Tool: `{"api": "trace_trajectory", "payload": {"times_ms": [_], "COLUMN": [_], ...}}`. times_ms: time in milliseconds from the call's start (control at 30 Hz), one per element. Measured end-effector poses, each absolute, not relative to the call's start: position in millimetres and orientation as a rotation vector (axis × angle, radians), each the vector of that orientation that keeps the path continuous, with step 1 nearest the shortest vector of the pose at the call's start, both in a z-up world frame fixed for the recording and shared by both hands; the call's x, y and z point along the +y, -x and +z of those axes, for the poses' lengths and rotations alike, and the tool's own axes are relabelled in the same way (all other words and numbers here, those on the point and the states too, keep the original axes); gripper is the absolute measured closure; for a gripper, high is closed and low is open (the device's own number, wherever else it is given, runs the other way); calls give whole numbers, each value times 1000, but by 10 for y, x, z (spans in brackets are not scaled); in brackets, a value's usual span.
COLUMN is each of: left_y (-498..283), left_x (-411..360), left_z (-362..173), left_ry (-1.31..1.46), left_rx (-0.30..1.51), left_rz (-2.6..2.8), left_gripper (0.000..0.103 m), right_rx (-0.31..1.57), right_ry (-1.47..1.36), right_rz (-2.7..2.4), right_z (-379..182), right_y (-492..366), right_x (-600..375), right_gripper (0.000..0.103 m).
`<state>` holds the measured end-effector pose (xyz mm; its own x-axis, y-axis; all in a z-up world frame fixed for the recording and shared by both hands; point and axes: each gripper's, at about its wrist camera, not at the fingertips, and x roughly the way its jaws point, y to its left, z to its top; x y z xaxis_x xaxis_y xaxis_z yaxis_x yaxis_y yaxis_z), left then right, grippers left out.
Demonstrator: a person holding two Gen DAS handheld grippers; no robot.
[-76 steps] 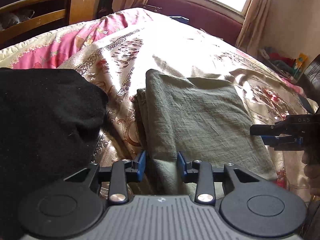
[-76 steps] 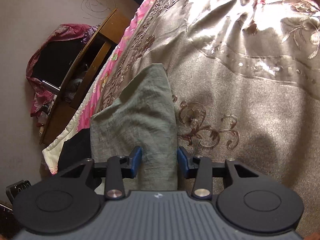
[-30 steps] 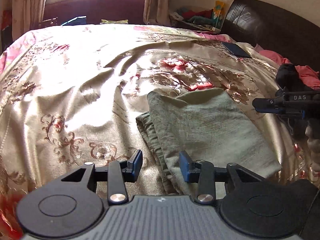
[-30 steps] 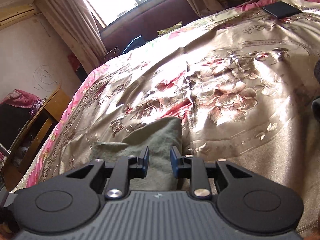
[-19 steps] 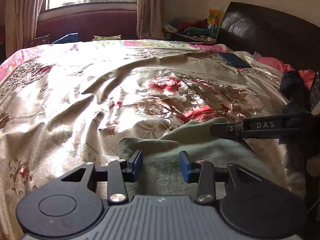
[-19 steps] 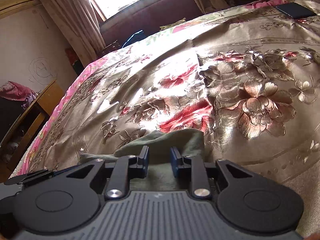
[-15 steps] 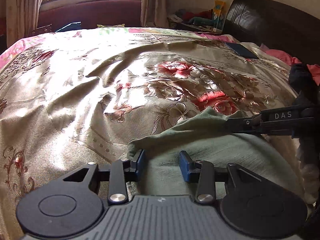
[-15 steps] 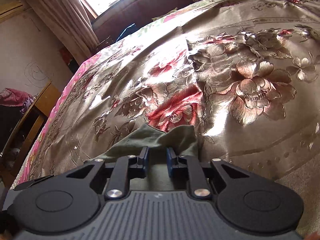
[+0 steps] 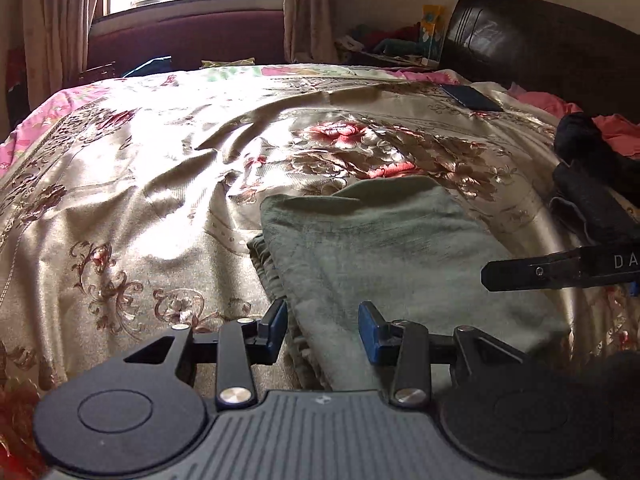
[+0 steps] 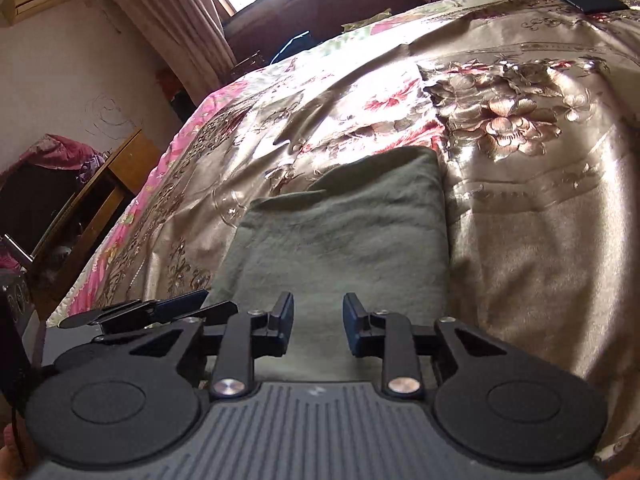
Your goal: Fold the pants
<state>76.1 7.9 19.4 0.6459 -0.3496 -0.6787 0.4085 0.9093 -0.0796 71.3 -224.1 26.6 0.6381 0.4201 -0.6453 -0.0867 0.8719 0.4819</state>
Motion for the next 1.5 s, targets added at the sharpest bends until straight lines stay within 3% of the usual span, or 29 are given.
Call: {"api": "trace_trajectory", "payload": {"times_ms": [100,233,333,433,533,1500], "left_y": [-672,-567,-476,-487,-472,-221], "left_x": [24,-5,-10,-59,-47,5], "left_z": [108,279,317,149,17,166], "left_ry": [-126,-119,-83,-63,-16,6], "left_rx": [811,772,776,855,944,825], "left_rz": [-426,-410,-434,-405,-376,-340], "left_gripper": [47,47,47,46,46,45], "right_rx": [922,838,875,973,958,894], "right_ry": [-422,-424,-396,-379,-377,-377], "right_rz": [249,246,232,158,157,96], "right_z": [123,335,298,95,144,290], "right_y": [-676,-552,-518,-594,-539,-279], "right_x": [-2170,-2173,-2102,-2052,-2021,-2049], "right_gripper": [74,71,71,73,72,69]}}
